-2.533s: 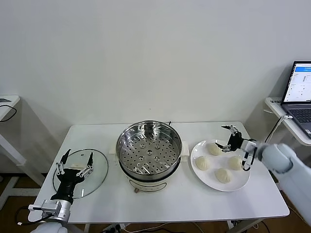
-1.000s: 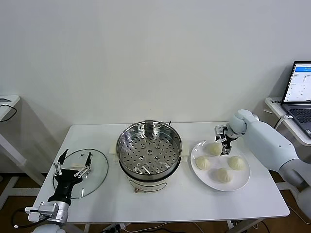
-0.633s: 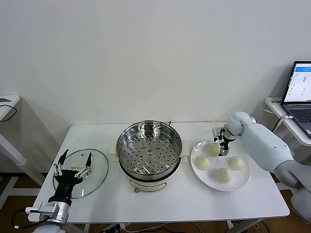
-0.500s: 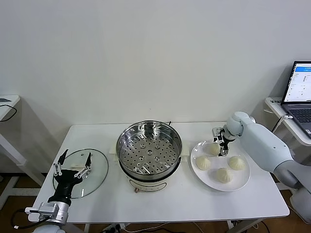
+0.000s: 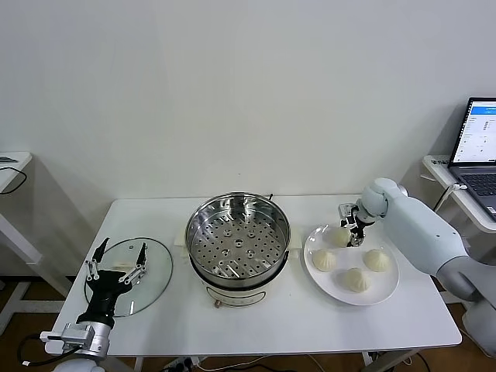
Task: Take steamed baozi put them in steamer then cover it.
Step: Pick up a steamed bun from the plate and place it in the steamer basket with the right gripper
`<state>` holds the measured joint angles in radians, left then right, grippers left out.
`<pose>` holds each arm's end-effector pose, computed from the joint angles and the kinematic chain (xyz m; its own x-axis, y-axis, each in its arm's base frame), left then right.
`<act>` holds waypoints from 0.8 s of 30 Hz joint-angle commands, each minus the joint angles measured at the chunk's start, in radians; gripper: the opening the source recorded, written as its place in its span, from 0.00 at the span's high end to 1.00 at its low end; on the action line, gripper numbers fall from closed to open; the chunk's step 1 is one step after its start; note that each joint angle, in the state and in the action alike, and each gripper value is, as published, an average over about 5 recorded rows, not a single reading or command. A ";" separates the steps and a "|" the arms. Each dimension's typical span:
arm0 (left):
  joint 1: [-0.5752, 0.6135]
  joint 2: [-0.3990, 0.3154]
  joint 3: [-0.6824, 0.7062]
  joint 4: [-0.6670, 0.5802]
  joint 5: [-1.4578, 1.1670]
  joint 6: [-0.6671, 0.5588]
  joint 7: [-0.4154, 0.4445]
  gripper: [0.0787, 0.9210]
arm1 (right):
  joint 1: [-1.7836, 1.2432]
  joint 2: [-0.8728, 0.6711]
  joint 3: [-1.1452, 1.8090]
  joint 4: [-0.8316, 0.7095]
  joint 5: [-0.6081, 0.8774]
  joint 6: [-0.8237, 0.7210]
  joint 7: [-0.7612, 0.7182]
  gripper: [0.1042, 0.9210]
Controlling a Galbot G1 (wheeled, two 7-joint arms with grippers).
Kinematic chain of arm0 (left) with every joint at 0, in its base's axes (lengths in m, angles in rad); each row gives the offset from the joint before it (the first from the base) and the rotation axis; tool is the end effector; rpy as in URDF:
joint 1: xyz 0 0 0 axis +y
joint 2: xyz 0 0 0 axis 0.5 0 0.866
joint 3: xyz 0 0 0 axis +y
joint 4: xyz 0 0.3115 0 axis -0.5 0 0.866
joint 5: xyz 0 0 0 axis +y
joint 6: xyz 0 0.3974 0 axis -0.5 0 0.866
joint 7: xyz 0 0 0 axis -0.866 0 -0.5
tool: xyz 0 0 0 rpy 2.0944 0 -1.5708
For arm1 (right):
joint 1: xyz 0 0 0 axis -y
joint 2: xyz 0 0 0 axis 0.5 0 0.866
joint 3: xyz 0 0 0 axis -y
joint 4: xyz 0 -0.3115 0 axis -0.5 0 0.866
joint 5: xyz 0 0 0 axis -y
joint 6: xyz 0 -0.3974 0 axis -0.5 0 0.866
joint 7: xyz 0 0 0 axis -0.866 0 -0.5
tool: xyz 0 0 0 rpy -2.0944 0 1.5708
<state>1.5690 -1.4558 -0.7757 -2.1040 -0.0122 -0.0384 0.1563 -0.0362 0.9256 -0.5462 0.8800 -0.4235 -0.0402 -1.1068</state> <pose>0.2380 0.0974 -0.2510 -0.9989 0.0052 -0.0474 -0.0054 0.9757 0.2188 0.5973 -0.1249 -0.2007 -0.2849 -0.0309 0.9581 -0.9511 -0.1156 -0.2865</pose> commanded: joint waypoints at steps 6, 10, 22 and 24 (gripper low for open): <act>0.007 0.007 -0.004 -0.013 0.000 0.003 -0.001 0.12 | 0.243 -0.246 -0.235 0.308 0.245 0.061 -0.078 0.29; 0.009 0.012 0.000 -0.020 0.000 0.006 -0.003 0.12 | 0.436 -0.313 -0.370 0.450 0.318 0.189 -0.163 0.29; 0.018 0.025 -0.010 -0.035 0.000 0.008 0.000 0.12 | 0.869 -0.147 -0.666 0.661 0.403 0.454 -0.246 0.29; 0.018 0.028 -0.016 -0.031 -0.001 0.008 0.002 0.12 | 0.887 -0.080 -0.694 0.663 0.404 0.477 -0.216 0.29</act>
<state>1.5858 -1.4287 -0.7880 -2.1354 -0.0130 -0.0305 0.1568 0.6499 0.7891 -1.0897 1.4187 -0.0889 0.3300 -1.2919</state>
